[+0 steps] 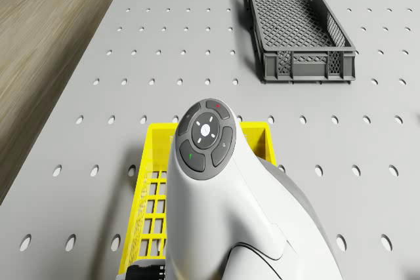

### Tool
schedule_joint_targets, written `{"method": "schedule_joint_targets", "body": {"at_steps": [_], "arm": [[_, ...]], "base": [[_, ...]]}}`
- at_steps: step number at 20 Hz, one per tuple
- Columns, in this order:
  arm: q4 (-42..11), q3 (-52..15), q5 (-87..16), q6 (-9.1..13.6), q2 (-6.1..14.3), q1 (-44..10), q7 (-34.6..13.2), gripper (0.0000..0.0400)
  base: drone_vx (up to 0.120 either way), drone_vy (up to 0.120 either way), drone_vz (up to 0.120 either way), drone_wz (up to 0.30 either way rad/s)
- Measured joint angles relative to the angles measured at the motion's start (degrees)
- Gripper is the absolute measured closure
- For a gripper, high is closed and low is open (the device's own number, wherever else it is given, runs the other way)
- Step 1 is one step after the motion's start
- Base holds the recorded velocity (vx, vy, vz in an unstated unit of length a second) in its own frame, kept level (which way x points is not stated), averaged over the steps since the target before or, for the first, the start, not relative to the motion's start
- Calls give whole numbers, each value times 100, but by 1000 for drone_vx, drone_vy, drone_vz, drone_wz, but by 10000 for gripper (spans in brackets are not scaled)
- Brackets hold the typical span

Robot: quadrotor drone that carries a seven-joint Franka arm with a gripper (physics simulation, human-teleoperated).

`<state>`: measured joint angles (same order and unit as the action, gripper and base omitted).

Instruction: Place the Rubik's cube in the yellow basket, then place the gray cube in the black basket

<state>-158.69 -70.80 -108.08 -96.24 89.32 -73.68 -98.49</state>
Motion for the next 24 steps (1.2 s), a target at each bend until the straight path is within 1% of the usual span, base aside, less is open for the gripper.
{"method": "schedule_joint_targets", "body": {"at_steps": [3, 7, 15, 21, 24], "arm": [[-8, -20, 15, 19, -10, 8, 3, 25], [-75, -237, 212, 116, -14, 57, 9, 9], [-218, -886, 820, 351, -3, 152, 15, 1], [-251, -1121, 1049, 406, 24, 168, 11, 0], [-256, -1168, 1099, 406, 40, 169, 9, 0]], "base": [[0, 0, 0, 0], [0, 0, 0, 0], [0, 0, 0, 0], [0, 0, 0, 0], [0, 0, 93, 0]]}}
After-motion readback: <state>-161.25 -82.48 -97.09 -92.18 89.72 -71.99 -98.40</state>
